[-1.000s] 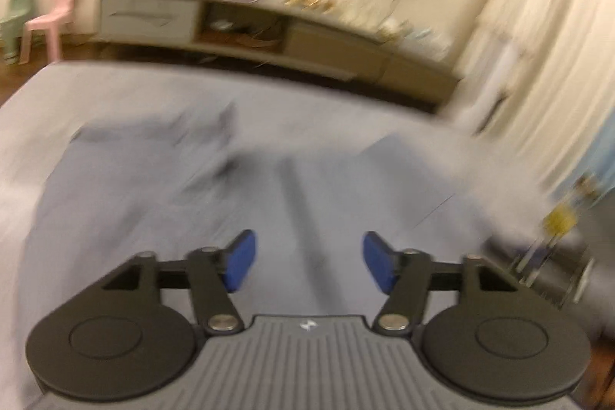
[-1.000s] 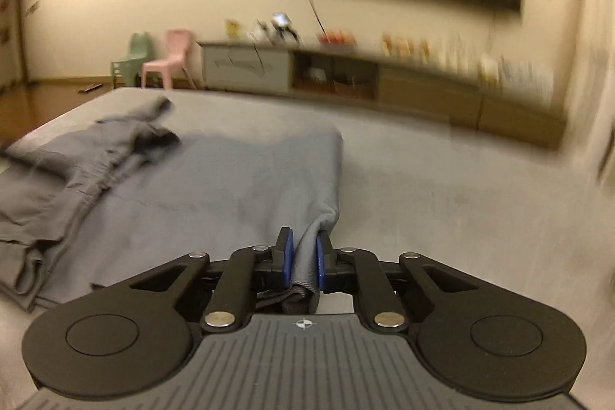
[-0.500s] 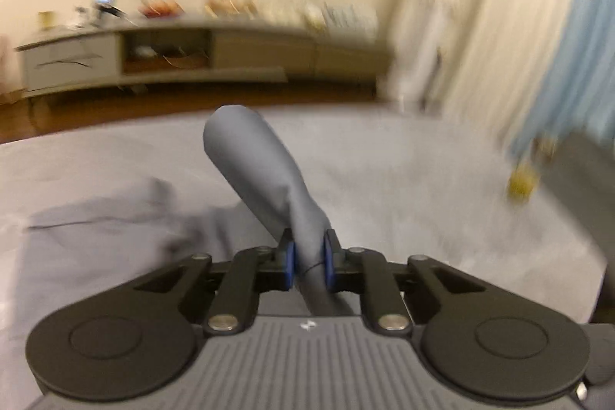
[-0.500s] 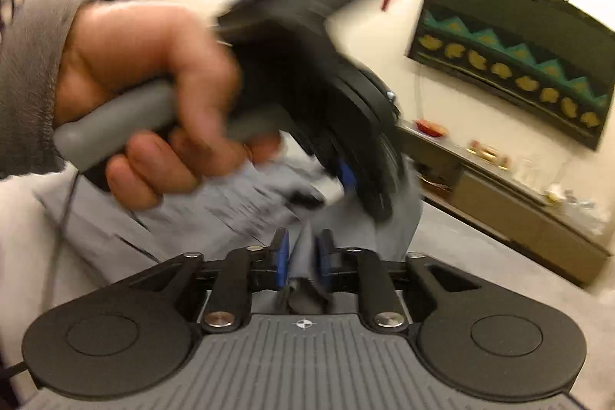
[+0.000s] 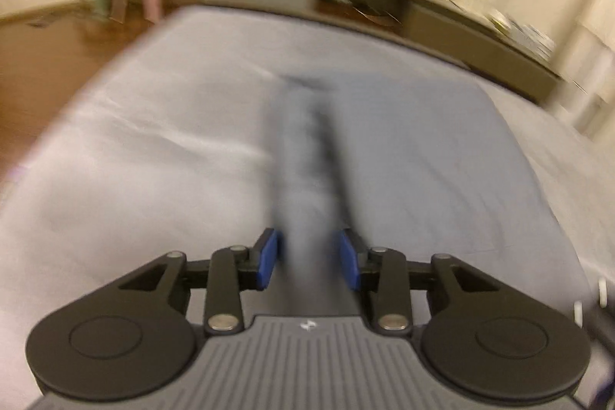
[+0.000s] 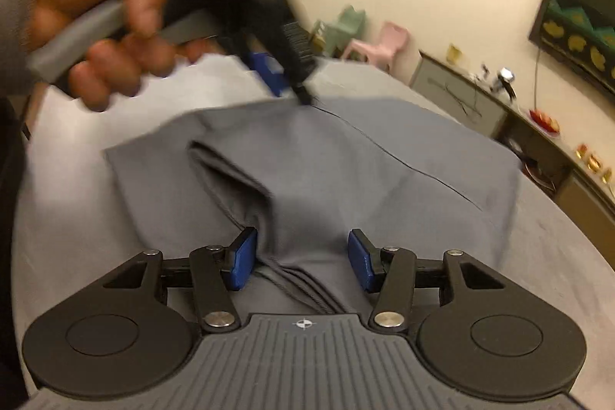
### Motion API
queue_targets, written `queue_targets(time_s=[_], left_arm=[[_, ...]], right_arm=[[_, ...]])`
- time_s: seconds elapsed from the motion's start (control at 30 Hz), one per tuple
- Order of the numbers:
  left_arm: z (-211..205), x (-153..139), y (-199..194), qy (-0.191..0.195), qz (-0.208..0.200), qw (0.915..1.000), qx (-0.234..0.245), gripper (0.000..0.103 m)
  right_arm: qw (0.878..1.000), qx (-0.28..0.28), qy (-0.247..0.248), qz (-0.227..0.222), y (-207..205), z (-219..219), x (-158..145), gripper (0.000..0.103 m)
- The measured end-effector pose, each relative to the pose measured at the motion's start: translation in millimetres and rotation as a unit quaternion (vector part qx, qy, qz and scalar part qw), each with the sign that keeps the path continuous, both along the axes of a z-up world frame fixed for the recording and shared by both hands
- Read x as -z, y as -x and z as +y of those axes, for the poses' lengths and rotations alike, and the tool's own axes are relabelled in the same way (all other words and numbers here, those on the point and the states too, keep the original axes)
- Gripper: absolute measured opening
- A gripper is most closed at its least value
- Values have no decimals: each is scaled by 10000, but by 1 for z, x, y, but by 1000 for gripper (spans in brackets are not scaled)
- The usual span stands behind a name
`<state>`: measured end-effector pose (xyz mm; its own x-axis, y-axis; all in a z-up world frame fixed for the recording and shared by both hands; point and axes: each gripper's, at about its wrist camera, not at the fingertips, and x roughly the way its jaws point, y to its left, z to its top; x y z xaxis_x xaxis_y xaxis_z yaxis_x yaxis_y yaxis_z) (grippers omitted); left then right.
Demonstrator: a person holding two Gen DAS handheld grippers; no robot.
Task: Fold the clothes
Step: 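Fold the held shirt edge over the stack with both grippers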
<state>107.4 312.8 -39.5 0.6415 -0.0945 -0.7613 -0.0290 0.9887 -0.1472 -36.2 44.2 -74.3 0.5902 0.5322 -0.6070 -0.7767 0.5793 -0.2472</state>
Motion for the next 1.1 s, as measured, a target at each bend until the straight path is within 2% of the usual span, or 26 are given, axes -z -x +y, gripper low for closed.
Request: queue_targets(time_s=[0.03,0.07,0.1,0.13,0.23,0.27,0.37,0.47,0.57,0.67,0.77,0.8,0.83,0.87,0.97,1.03,1.1], left_arm=[[-15,2,-2,-7,57,9997,229,40],[-32,-1,1,43,-37,9974,715,41],[-50,-4,4,96,-137,9925,1208,38],[-56,-8,5,276,-225,9894,1410,34],[-56,-20,4,357,-606,9891,1297,31],[-52,-23,2,426,-714,9887,1245,31],[-57,-15,-17,252,-723,9891,1261,31],[-62,-7,-35,74,-728,9891,1279,33],[-58,9,-49,-85,-510,9916,1186,30],[-46,17,-53,-165,-341,9940,1021,14],[-49,5,-43,15,-455,9930,1087,14],[-50,0,-39,76,-494,9926,1109,18],[-51,-4,-36,136,-533,9921,1131,20],[-52,-8,-32,197,-572,9915,1154,22],[-65,-10,-32,255,-521,9889,1366,23],[-79,0,-33,-13,-337,9884,1481,23],[-81,9,-33,-86,-251,9891,1450,23]], right_arm=[[9998,143,141,-29,-11,-13,-2,53],[9989,315,321,-131,-23,-25,-3,53],[9966,562,528,-275,-37,-40,-1,54],[9924,925,709,-392,-55,-60,1,54],[9723,1927,1186,-591,-95,-108,-2,53],[9671,2148,1180,-680,-99,-118,-6,54],[9707,2013,710,-1107,-67,-117,-30,49],[9763,1633,612,-1281,-42,-102,-24,47],[9776,1756,731,-898,-55,-115,7,46],[9726,2113,760,-606,-71,-146,29,46],[9702,2334,615,-215,-86,-172,26,46],[9686,2378,705,-148,-89,-175,22,46],[9651,2491,762,-277,-87,-179,13,46],[9649,2481,696,-512,-80,-178,0,46],[9735,1974,342,-1102,-56,-156,-38,49],[9845,1211,406,-1201,-53,-122,-38,64],[9873,637,815,-1208,-61,-86,-19,66]])
